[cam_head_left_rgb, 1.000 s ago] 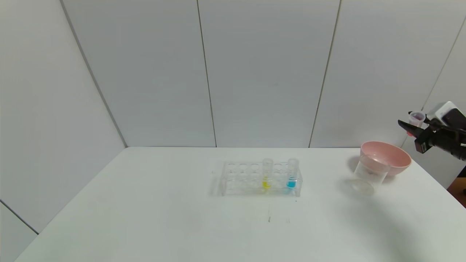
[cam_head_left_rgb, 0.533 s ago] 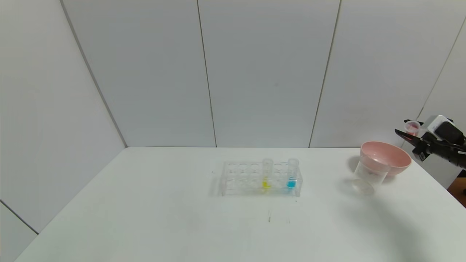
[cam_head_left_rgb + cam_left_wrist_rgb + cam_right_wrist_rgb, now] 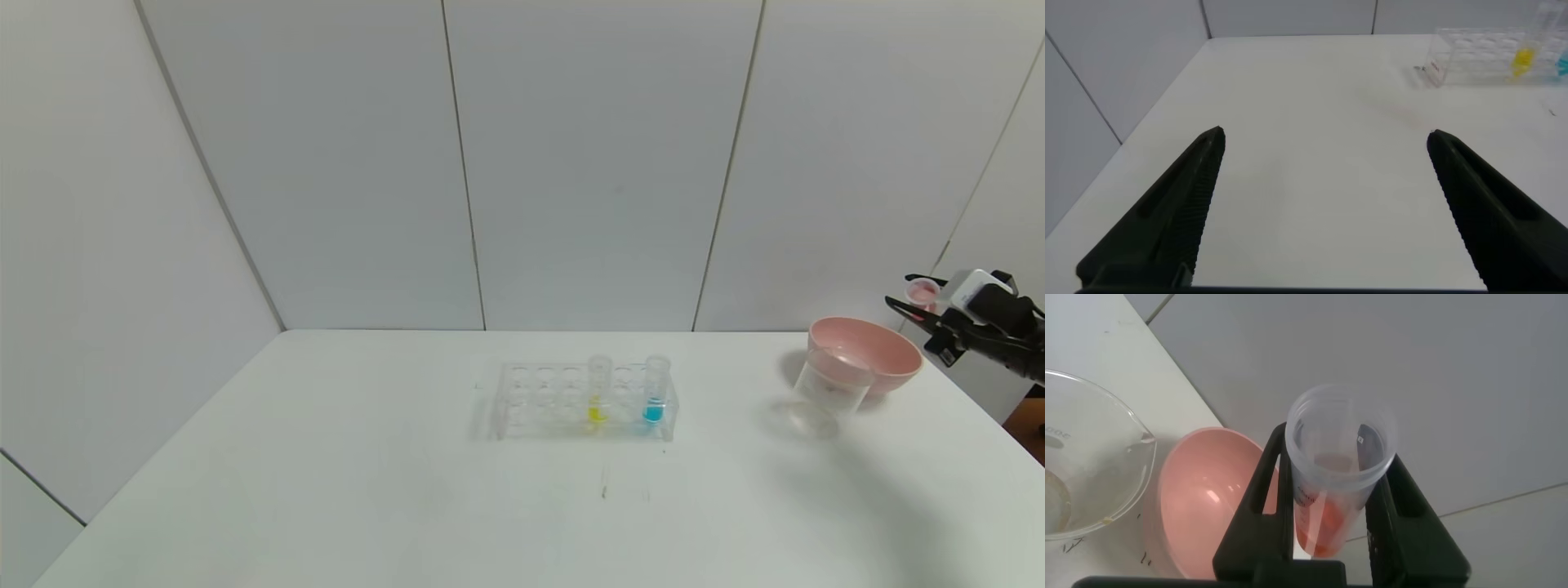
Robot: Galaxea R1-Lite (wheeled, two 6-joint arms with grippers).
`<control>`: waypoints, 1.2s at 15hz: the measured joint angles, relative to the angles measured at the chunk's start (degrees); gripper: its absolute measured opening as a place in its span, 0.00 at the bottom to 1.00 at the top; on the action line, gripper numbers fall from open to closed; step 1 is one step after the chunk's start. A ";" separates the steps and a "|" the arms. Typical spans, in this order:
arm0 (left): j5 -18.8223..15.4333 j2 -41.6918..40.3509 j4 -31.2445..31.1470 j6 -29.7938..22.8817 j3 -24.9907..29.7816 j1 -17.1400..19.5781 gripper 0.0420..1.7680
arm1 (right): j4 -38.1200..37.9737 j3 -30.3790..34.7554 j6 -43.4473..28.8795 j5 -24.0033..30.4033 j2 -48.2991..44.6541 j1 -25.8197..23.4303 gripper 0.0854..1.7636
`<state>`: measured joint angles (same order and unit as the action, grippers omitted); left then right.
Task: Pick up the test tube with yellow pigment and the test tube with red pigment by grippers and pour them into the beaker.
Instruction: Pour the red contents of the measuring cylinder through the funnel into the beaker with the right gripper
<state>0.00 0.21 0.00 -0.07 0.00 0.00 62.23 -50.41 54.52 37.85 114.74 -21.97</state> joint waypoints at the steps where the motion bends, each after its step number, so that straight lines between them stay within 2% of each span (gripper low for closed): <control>1: 0.00 0.00 0.00 0.00 0.00 0.00 1.00 | -0.05 0.00 0.02 -0.02 0.01 0.06 0.28; 13: 0.00 0.00 0.00 0.00 0.00 0.00 1.00 | -0.79 -0.74 8.70 -0.33 1.00 0.33 0.28; 18: 0.00 0.00 0.00 0.00 0.00 0.00 1.00 | -1.72 -1.05 10.07 -0.33 1.30 1.16 0.28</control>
<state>0.00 0.21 0.00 -0.07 0.00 0.00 60.51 -51.46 64.59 37.52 116.04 -20.81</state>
